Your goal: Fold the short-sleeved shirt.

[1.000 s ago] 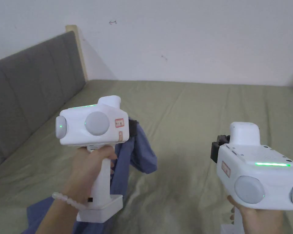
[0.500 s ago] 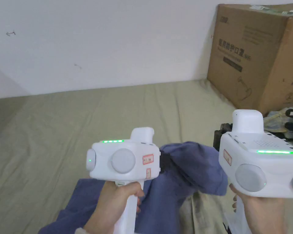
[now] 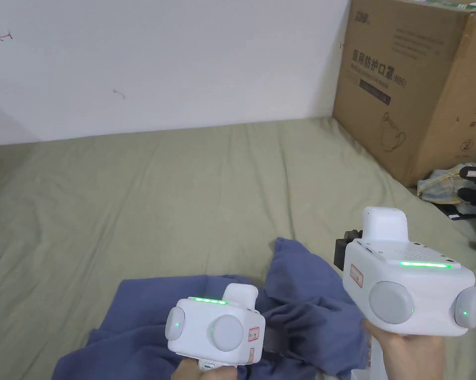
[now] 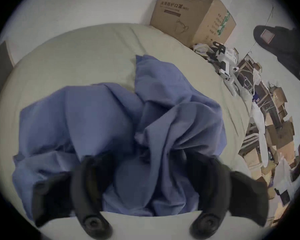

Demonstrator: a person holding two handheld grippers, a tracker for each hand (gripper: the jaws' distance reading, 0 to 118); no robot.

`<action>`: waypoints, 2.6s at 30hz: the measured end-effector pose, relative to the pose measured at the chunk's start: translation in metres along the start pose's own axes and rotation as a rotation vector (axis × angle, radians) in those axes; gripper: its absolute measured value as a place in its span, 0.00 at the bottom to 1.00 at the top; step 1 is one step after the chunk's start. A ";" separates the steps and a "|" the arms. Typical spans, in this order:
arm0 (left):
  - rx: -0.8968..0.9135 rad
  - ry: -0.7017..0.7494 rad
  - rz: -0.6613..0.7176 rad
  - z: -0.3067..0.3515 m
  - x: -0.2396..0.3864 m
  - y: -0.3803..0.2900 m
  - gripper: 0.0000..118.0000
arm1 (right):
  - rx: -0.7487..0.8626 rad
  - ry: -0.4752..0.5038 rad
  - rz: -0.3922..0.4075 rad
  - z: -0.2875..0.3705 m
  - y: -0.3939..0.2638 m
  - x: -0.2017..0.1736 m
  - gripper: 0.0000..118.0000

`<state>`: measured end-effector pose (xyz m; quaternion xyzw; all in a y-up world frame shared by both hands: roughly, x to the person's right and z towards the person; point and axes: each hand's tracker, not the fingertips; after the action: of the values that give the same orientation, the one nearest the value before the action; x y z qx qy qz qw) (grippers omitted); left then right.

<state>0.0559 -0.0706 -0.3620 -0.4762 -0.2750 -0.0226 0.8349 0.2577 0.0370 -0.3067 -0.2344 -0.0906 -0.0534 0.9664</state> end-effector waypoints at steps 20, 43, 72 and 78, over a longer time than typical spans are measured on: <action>0.113 0.252 0.348 0.117 -0.164 -0.092 0.00 | -0.081 0.102 0.080 -0.010 -0.022 -0.053 0.01; -0.054 0.444 0.337 0.105 -0.177 -0.124 0.43 | -0.166 0.031 0.050 -0.039 -0.031 -0.015 0.01; -0.049 0.402 0.353 0.116 -0.183 -0.072 0.02 | -0.628 0.029 0.204 -0.255 -0.030 0.010 0.24; -0.035 0.397 0.350 0.123 -0.181 -0.068 0.02 | -0.637 0.038 0.222 -0.250 -0.011 0.008 0.02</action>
<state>-0.1717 -0.0484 -0.3474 -0.5170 -0.0189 0.0242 0.8554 0.3018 -0.0887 -0.5183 -0.5321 -0.0250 0.0223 0.8460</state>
